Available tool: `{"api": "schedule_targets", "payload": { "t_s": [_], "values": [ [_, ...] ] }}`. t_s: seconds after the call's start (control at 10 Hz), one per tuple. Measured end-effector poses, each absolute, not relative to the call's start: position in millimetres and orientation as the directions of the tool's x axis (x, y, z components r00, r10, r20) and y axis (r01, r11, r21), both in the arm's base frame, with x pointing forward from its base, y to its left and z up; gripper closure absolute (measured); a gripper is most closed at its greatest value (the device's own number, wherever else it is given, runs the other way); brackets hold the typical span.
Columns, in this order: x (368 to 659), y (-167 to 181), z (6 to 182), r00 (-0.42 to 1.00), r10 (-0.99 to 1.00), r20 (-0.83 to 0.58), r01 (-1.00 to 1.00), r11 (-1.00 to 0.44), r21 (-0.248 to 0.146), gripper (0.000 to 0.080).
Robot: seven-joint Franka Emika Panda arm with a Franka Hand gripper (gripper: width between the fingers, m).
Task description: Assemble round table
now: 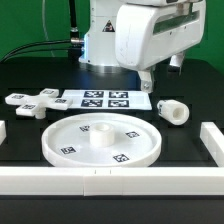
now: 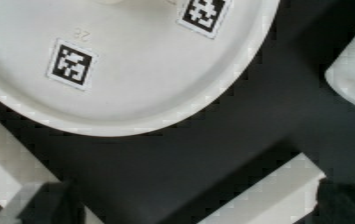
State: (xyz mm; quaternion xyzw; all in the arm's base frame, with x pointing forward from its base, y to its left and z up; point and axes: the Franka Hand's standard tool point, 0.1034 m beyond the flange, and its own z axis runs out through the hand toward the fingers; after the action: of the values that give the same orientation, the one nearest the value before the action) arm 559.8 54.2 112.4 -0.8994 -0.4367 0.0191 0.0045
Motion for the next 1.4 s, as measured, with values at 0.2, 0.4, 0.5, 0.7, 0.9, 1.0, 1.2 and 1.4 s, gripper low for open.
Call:
{"api": "schedule_targets", "payload": {
  "t_s": [0.2, 0.4, 0.5, 0.7, 0.9, 1.0, 1.2, 1.4],
  "values": [
    [560, 54, 112.4, 0.618, 0.786, -0.03, 0.785, -0.619, -0.025, 0.0149],
    [560, 54, 112.4, 0.618, 0.786, -0.03, 0.785, -0.619, -0.025, 0.0149],
    [559, 48, 108.8, 0.576, 0.817, -0.019, 0.817, -0.577, -0.021, 0.0149],
    [551, 3, 88.0, 0.526, 0.85, -0.014, 0.85, -0.527, -0.015, 0.0149],
    [552, -28, 66.6, 0.484, 0.875, -0.014, 0.874, -0.484, -0.029, 0.0149],
    [553, -40, 58.5, 0.479, 0.878, -0.015, 0.877, -0.479, -0.038, 0.0149],
    [555, -46, 50.5, 0.48, 0.877, -0.015, 0.876, -0.48, -0.044, 0.0149],
    [553, -44, 41.2, 0.478, 0.878, -0.019, 0.876, -0.479, -0.058, 0.0149]
  ]
}}
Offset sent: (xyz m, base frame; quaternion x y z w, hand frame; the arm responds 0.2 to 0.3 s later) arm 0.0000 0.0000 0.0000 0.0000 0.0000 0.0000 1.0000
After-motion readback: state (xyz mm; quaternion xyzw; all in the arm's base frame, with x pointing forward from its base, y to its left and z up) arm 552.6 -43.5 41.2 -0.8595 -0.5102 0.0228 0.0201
